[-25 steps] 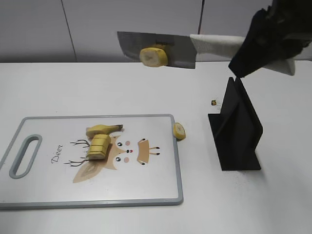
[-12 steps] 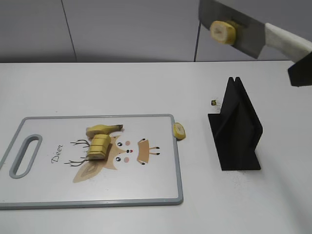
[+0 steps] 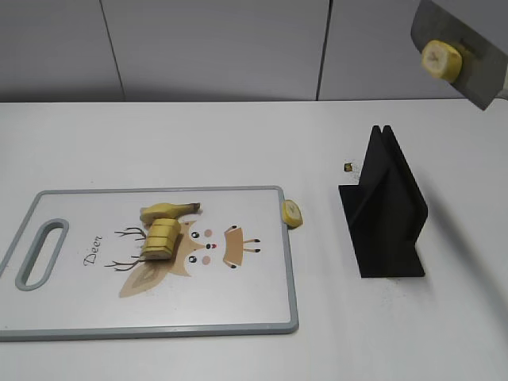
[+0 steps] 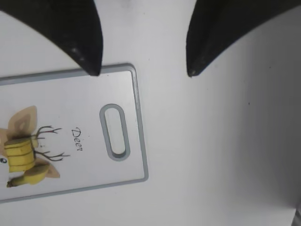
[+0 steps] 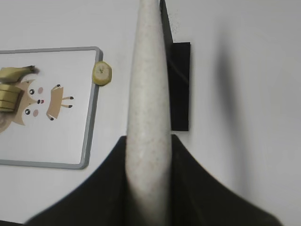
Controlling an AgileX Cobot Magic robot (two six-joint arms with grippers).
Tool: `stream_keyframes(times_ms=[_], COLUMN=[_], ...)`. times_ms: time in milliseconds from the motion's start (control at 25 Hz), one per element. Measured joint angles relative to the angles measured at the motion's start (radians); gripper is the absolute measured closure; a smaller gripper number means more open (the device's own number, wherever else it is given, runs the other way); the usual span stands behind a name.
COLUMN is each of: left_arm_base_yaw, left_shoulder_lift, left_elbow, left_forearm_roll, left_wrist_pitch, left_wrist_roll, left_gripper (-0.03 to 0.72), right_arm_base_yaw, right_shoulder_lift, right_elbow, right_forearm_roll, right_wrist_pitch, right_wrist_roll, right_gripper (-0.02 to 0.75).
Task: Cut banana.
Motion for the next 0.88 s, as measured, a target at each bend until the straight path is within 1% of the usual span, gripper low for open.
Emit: stream_keyframes(times_ms=[240, 400, 560, 760, 840, 880], left_arm_base_yaw=[0.000, -0.004, -0.048, -0.147, -0.157, -0.156], left_shoulder_lift=[-0.191, -0.282, -0.306, -0.306, -0.306, -0.306], left_elbow=[0.074, 0.087, 0.087, 0.087, 0.087, 0.087], left_forearm_roll=[0.000, 0.002, 0.003, 0.003, 0.018, 0.039], left_wrist_pitch=[-0.062, -0.098, -0.109, -0.108, -0.108, -0.110], left_wrist_roll=[0.000, 0.000, 0.000, 0.000, -0.022, -0.053], left_gripper=[0.137, 0.137, 0.137, 0.138, 0.147, 0.156], right_arm_base_yaw=[0.000, 0.000, 0.000, 0.000, 0.000, 0.000], right_shoulder_lift=[0.001, 0.042, 0.116, 0.211, 0.247, 0.265], right_elbow=[0.039, 0.041, 0.041, 0.041, 0.041, 0.041], right_forearm_roll=[-0.003, -0.012, -0.017, -0.022, -0.025, -0.026], right_wrist_pitch=[-0.090, -0.119, -0.137, -0.187, -0.204, -0.213], right_wrist_roll=[0.037, 0.041, 0.043, 0.044, 0.044, 0.044], right_gripper=[0.576, 0.576, 0.576, 0.576, 0.576, 0.576])
